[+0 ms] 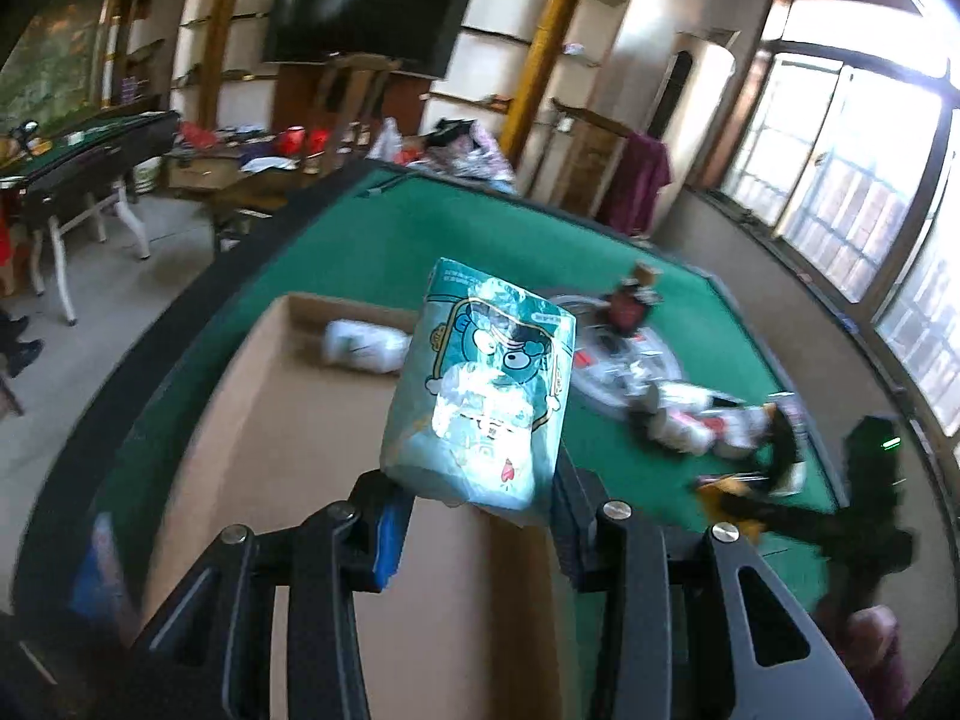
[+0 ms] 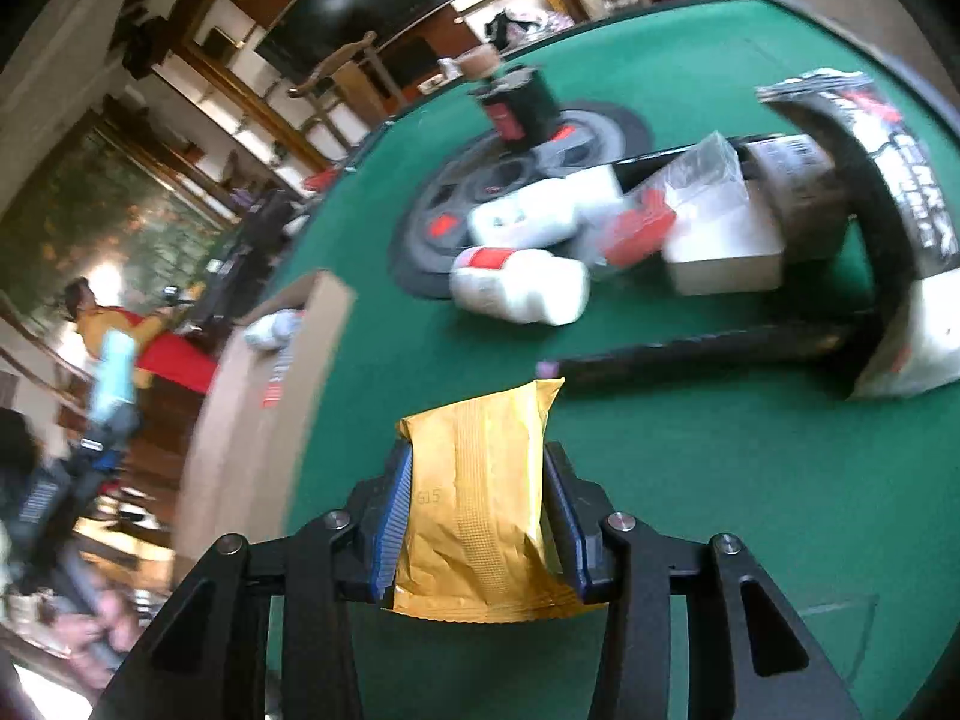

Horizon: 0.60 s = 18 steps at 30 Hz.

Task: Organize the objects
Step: 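Place tissue pack in box with left gripper while right gripper places gold pouch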

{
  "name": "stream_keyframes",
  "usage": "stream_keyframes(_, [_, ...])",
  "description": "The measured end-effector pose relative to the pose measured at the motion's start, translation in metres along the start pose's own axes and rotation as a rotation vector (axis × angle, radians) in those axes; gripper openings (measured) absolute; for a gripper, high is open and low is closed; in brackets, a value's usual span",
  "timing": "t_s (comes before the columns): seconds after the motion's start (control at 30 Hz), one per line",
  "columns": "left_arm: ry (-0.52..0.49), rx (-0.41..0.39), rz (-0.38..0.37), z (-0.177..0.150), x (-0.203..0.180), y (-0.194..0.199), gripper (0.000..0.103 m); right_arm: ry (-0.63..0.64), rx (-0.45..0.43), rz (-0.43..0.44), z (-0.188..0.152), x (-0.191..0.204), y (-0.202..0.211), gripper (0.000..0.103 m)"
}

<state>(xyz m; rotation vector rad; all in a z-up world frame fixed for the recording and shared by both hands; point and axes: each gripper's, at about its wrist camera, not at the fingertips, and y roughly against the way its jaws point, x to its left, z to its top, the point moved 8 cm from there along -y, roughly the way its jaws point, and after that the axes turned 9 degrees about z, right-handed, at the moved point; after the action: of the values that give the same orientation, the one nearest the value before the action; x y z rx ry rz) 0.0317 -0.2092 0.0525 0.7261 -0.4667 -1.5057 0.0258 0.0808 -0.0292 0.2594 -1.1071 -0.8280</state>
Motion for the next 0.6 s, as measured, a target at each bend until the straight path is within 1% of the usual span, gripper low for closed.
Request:
stream_keyframes(0.07, [0.013,0.024,0.031,0.001,0.021,-0.008,0.039,-0.009,0.008,0.040,0.003,0.015,-0.005,0.046])
stream_keyframes(0.1, [0.017,0.035,0.039,0.001,0.028,-0.012,0.039,-0.010,0.020,0.075,0.007,0.029,-0.012,0.046])
stream_keyframes(0.13, [0.024,0.046,0.053,0.001,0.036,-0.017,0.039,-0.008,0.026,0.087,0.009,0.036,-0.016,0.047])
stream_keyframes(0.2, [0.033,0.080,0.070,0.002,0.050,-0.032,0.039,0.007,0.054,0.114,0.015,0.064,-0.035,0.047])
stream_keyframes(0.27, [0.040,0.118,0.078,0.000,0.060,-0.048,0.039,0.009,0.084,0.134,0.018,0.081,-0.052,0.047])
stream_keyframes(0.3, [0.042,0.139,0.075,-0.001,0.063,-0.056,0.039,0.013,0.111,0.139,0.020,0.095,-0.069,0.047])
stream_keyframes(0.37, [0.057,0.195,0.069,-0.004,0.068,-0.079,0.039,0.016,0.144,0.135,0.023,0.109,-0.094,0.047])
stream_keyframes(0.4, [0.063,0.212,0.067,-0.005,0.070,-0.086,0.039,0.015,0.168,0.127,0.025,0.119,-0.113,0.047])
stream_keyframes(0.47, [0.065,0.238,0.064,-0.006,0.071,-0.100,0.039,0.015,0.196,0.114,0.028,0.128,-0.135,0.047])
stream_keyframes(0.5, [0.064,0.245,0.067,-0.007,0.072,-0.105,0.039,0.024,0.213,0.093,0.030,0.134,-0.153,0.047])
stream_keyframes(0.53, [0.068,0.252,0.067,-0.007,0.072,-0.109,0.039,0.034,0.219,0.076,0.031,0.137,-0.161,0.047])
stream_keyframes(0.6, [0.089,0.272,0.054,-0.009,0.074,-0.116,0.040,0.077,0.228,0.009,0.036,0.145,-0.185,0.047])
